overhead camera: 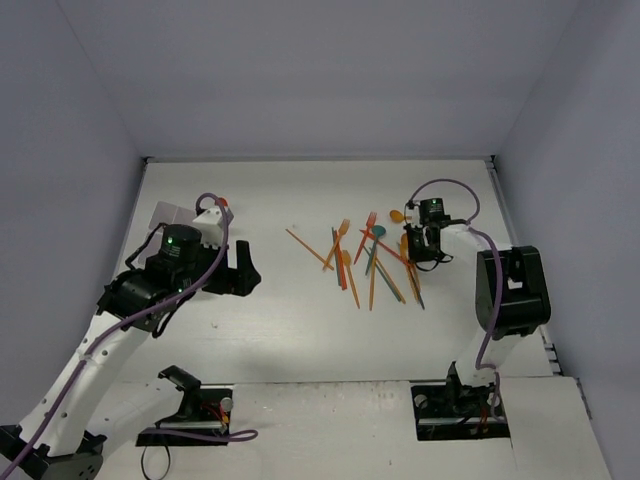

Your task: Sort the eating utensils into containers

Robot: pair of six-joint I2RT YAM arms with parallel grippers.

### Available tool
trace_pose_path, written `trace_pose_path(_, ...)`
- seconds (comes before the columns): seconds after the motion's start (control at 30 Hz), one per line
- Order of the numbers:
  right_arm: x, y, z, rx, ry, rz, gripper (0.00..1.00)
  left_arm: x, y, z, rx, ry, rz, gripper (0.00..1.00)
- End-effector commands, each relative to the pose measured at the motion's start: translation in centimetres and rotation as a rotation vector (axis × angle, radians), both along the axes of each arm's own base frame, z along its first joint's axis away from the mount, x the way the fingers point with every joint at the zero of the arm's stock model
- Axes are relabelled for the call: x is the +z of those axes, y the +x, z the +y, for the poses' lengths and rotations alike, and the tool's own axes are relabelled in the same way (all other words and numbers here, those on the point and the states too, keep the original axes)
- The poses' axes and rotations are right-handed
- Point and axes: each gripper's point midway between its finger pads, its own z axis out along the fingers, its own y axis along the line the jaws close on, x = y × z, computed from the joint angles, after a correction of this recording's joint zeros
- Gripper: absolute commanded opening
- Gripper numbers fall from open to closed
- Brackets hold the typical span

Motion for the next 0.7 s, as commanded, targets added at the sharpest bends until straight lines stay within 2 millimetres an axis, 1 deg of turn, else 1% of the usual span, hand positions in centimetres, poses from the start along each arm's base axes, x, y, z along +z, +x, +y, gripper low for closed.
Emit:
trace_pose_path(0.0,5.9,-0.1,0.4,-0.057,-0.036,-0.143,0.00,5.2,0.9,-1.4,-0.003,-0.115,-0.088,0.79)
trace_pose_path(0.07,9.4,0.2,0.6,-0.077,-0.038,-0.245,0.00,6.8,1.0,-2.0,-0.003,-0.157,-0.096,0.79)
trace_pose_path(0.13,12.2,0.0,1.8,-0.068,0.001,-0.319,0.00,7.6,1.4,-2.5,0.001,-0.187,-0.091,0.79)
trace_pose_path(0.17,13.3,-0.2,2.3,-0.066,0.023,-0.345,0.00,8.4,1.7,-3.0,-0.006,-0.207,-0.098,0.79)
trace_pose_path(0.23,15.7,-0.8,4.2,-0.030,0.091,-0.397,0.00,9.6,2.1,-3.8,-0.011,-0.249,-0.107,0.79)
trace_pose_path(0.3,17.2,-1.5,5.8,-0.005,0.153,-0.425,0.00,11.1,2.8,-5.0,-0.026,-0.289,-0.129,0.79)
trace_pose_path(0.4,19.9,-3.1,8.7,0.052,0.229,-0.482,0.00,12.9,3.8,-7.0,-0.042,-0.342,-0.150,0.79)
trace_pose_path(0.47,21.5,-4.4,10.7,0.092,0.276,-0.512,0.00,13.5,3.9,-9.1,-0.072,-0.357,-0.154,0.79)
trace_pose_path(0.5,22.2,-4.9,11.5,0.104,0.293,-0.525,0.00,14.1,3.7,-10.1,-0.088,-0.361,-0.169,0.79)
trace_pose_path(0.53,23.2,-5.8,12.8,0.137,0.319,-0.544,0.00,14.4,3.7,-11.0,-0.102,-0.363,-0.178,0.79)
trace_pose_path(0.6,24.7,-6.8,13.8,0.159,0.361,-0.571,0.00,14.9,3.9,-13.5,-0.136,-0.367,-0.197,0.79)
trace_pose_path(0.67,25.8,-7.8,15.0,0.190,0.398,-0.590,0.00,15.0,4.3,-15.2,-0.149,-0.368,-0.214,0.78)
